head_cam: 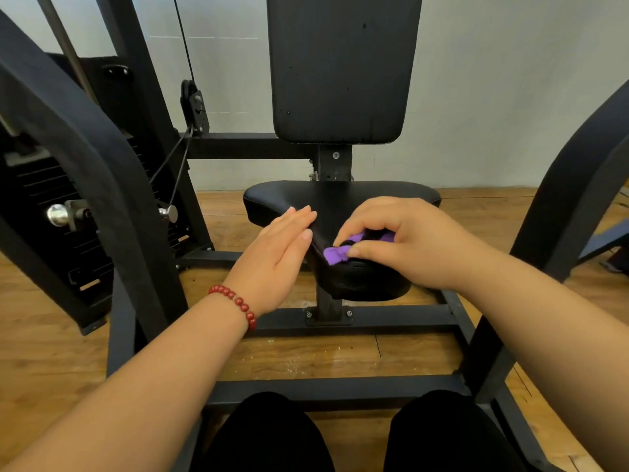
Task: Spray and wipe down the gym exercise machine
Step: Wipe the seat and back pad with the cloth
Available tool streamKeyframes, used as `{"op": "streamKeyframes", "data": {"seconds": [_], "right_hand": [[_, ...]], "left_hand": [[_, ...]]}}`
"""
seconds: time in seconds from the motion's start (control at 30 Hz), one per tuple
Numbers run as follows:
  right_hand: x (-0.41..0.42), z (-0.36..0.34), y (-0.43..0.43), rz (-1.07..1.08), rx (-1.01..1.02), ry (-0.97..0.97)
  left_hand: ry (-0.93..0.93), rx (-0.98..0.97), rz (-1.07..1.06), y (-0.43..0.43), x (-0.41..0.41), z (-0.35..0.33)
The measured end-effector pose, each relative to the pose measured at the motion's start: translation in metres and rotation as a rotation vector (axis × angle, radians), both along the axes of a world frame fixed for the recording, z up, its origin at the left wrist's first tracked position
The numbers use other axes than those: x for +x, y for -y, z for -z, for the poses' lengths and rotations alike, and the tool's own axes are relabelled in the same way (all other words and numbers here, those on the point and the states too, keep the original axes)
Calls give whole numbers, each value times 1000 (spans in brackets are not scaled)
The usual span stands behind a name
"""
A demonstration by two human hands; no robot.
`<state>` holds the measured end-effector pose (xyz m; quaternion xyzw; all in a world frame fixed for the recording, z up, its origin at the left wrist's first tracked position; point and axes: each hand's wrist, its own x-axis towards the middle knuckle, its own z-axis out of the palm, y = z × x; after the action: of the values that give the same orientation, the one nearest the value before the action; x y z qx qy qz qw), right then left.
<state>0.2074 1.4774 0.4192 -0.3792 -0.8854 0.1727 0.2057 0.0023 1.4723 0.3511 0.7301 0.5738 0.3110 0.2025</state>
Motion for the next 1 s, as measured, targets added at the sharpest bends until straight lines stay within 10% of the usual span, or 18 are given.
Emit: {"op": "streamKeyframes", "data": {"seconds": [0.5, 1.0], "right_hand": [[-32, 92, 55, 643, 396, -766], [-55, 111, 60, 869, 459, -973]], "left_hand": [[127, 187, 167, 20, 29, 6], [-43, 266, 128, 19, 31, 12]]}}
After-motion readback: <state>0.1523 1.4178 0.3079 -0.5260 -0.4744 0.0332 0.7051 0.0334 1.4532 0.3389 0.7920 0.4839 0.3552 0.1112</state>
